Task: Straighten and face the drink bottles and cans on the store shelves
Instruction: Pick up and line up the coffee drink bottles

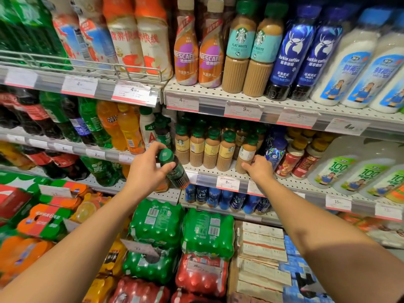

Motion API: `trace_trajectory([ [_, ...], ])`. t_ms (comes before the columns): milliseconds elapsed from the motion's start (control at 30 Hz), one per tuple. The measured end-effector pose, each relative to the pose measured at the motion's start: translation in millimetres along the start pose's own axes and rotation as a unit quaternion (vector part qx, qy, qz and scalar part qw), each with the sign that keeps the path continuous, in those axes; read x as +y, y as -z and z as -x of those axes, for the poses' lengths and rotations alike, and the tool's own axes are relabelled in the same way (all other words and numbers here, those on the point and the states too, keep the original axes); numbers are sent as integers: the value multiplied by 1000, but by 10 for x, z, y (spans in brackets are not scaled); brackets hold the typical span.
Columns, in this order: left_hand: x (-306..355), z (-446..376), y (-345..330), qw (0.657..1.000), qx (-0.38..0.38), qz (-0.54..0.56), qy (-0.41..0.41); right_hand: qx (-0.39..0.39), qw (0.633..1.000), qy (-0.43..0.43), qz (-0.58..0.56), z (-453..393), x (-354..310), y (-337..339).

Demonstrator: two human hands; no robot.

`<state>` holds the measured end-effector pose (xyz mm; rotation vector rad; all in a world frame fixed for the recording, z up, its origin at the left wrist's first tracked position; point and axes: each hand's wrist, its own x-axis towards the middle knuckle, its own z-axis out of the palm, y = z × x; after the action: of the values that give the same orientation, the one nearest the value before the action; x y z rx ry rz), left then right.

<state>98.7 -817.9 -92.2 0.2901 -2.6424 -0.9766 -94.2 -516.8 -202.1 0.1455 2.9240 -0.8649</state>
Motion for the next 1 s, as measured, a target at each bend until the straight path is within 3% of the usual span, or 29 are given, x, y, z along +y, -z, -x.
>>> trace_trajectory([
  [233,-36,7,50,1000,-5,-18,12,-16,1000,12,8,-78,-139,-81],
  [400,23,-37,42,1000,-8,-18,-6,-112,993,8,-37,-24,-148,41],
  [467,100,-71,9,999,-15,-27,-19,-104,993,8,-53,89,-163,128],
  [567,294,-139,-60,998,-23,-27,-47,-63,993,81,-66,466,-336,342],
  [733,743,-258,-181,993,-42,-8,-108,-228,935,231,-142,1110,-636,750],
  [800,957,-286,-220,990,-46,-3,-134,-212,931,252,-154,1244,-703,889],
  [900,1271,-315,-251,986,-47,12,-161,-105,946,269,-149,1313,-715,1111],
  [1000,1507,-331,-291,983,-47,29,-174,-55,952,267,-140,1312,-642,1342],
])
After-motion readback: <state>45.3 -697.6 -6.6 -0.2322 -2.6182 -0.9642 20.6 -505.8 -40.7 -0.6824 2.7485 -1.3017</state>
